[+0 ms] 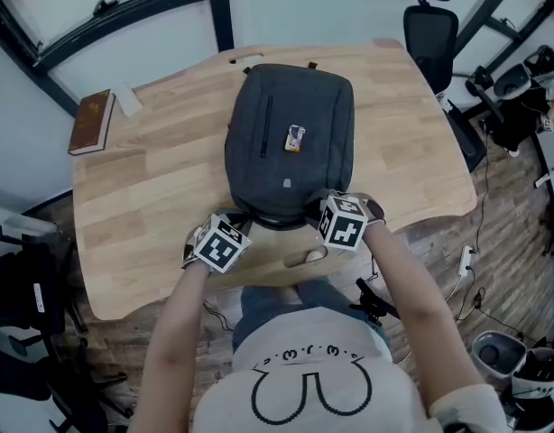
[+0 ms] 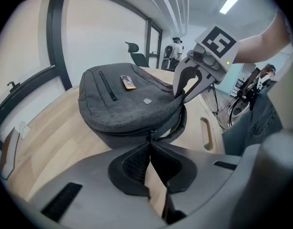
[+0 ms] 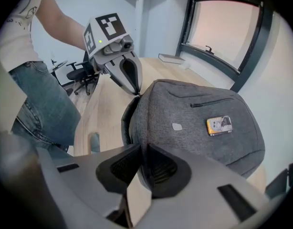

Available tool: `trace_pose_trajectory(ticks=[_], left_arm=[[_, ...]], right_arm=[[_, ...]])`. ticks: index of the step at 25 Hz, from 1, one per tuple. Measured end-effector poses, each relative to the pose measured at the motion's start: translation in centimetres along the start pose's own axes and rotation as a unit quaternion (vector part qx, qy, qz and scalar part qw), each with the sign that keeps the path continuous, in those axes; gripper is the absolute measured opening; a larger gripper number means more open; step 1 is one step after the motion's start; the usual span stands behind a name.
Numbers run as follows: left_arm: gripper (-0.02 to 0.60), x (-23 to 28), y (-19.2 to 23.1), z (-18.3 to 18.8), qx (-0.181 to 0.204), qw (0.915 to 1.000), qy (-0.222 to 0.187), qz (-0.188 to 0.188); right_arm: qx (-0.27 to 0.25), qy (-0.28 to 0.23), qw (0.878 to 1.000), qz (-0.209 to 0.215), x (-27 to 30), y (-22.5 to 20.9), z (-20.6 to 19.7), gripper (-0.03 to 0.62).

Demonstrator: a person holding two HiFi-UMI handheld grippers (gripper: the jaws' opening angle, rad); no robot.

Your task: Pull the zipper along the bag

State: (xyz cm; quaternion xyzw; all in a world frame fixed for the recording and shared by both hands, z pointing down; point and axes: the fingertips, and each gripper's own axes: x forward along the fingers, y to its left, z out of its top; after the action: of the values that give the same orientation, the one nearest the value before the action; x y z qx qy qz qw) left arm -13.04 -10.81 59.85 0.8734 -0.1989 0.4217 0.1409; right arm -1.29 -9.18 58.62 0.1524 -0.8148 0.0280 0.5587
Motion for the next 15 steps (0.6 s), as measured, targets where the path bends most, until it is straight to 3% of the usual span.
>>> trace_pose_trajectory(ticks=[8, 15], left_arm=[[0.017, -0.4, 2.7, -0.6, 0.024, 0.9990, 0.037, -0.003], [0.018, 0.3, 7.0, -1.4, 0.015, 0.9964, 0.058, 0.060]], right_arm=[[-0.006, 0.000, 1.000, 0.016, -0.3, 0.2, 0.0, 0.101], [-0.021, -0.001, 1.000, 0.020, -0.7, 0.4, -0.9, 0.100]])
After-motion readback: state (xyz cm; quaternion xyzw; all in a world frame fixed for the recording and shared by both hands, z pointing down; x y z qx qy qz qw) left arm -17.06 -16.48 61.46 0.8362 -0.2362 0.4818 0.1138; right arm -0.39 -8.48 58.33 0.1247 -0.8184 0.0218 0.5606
